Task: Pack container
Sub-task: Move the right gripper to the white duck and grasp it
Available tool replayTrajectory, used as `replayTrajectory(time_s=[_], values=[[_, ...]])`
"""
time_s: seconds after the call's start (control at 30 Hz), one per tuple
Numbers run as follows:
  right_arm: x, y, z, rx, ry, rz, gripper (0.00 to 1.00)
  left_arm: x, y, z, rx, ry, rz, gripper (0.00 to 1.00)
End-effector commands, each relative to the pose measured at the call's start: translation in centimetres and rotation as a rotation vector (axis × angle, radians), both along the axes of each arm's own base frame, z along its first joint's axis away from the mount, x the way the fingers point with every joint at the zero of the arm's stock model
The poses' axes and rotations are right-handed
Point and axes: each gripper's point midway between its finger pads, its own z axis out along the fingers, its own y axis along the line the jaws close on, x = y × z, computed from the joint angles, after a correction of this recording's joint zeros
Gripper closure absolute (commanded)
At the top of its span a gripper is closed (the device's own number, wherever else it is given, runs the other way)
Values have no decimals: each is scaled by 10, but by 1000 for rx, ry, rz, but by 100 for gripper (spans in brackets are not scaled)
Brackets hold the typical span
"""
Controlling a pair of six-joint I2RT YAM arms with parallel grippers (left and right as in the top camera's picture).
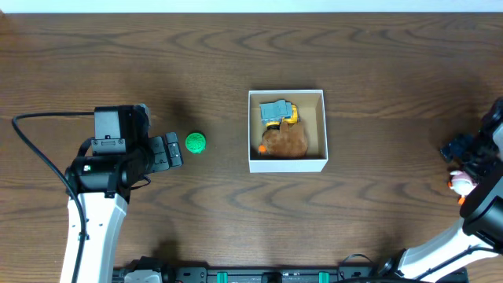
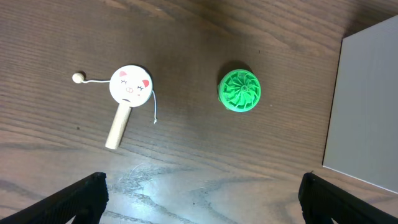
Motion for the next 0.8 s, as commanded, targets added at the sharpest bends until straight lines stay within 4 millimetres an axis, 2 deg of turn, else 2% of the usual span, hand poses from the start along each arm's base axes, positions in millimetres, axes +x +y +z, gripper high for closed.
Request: replayTrajectory(time_s=[0.0,0.1,0.13,0.17,0.33,0.5,0.6,0.7,0.77], values=[[-8,7,-14,43,23,-23,54,0,0,0,-4,4,6,2],[-6,10,-14,59,7,-23,82,0,0,0,-4,4,6,2],[-4,11,-14,66,1,-21,94,0,0,0,-4,4,6,2],[-2,14,-14,77,-10,-20,99,0,0,0,-4,4,6,2],[13,24,1,81,-68,15,99,0,0,0,-4,4,6,2],[47,44,47,4,-192,152,99,1,0,0,-4,0,6,2],[72,72,84,-51,-292,294,99,2,0,1,-4,-5,6,2],[94,117,120,-85,-394,455,99,3,0,1,-4,-8,6,2],[106,154,140,-94,-456,586,99,3,0,1,-4,-7,6,2]])
